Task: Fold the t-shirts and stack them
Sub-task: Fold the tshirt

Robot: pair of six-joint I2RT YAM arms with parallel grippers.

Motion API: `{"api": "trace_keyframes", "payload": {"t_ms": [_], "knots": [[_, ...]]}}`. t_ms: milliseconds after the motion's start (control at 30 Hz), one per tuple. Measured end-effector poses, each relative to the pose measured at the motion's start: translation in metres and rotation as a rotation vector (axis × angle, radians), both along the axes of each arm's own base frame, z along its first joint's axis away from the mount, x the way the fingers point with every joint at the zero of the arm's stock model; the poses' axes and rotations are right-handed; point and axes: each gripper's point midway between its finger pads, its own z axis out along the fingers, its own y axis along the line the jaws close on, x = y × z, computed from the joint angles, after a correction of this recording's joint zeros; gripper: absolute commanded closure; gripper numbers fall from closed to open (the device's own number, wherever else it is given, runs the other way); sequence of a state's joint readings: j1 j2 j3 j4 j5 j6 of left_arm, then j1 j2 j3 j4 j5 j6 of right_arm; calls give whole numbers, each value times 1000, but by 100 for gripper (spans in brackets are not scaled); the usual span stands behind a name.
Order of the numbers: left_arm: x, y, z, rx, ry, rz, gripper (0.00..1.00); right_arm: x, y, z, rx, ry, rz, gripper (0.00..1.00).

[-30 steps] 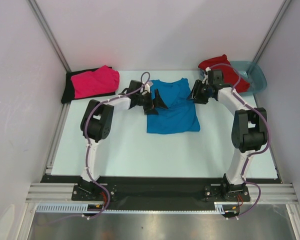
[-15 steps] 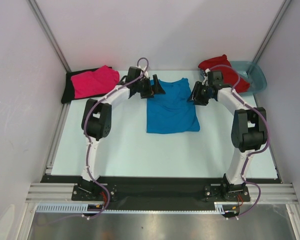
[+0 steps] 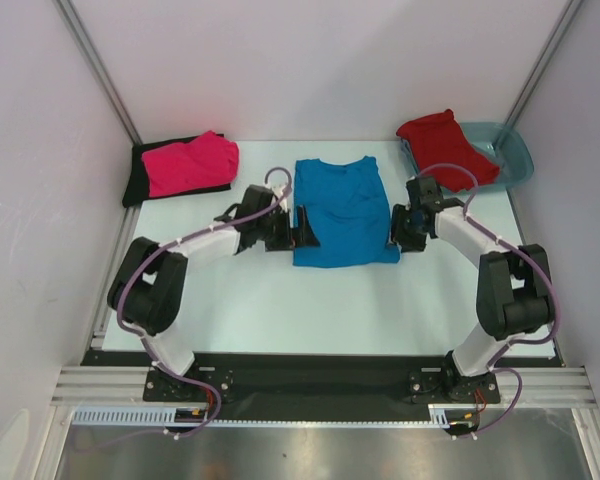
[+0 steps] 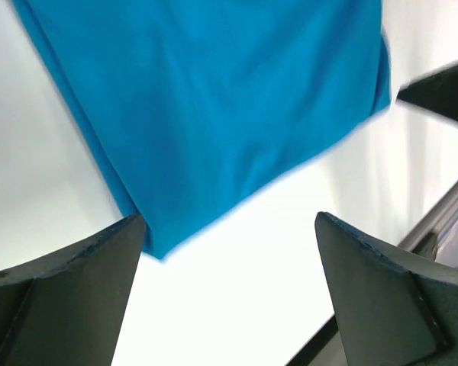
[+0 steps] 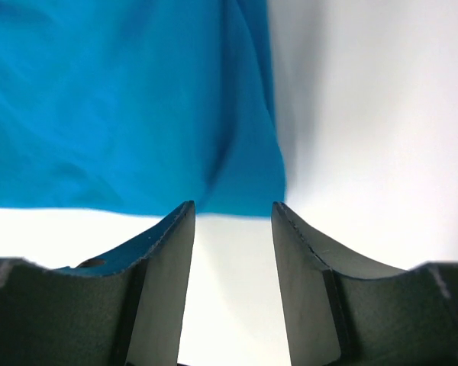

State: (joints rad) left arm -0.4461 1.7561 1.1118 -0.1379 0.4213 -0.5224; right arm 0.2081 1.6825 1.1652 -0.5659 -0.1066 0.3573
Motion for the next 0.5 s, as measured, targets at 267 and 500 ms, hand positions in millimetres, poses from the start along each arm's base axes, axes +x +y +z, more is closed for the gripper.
{"api": "trace_keyframes", "payload": {"t_ms": [267, 500], "knots": [[-64, 3, -50, 50, 67, 10, 0, -31, -19, -13, -60, 19, -47, 48], [-51, 8, -48, 58, 7, 73, 0, -30, -25, -24, -9, 9, -105, 48]]}}
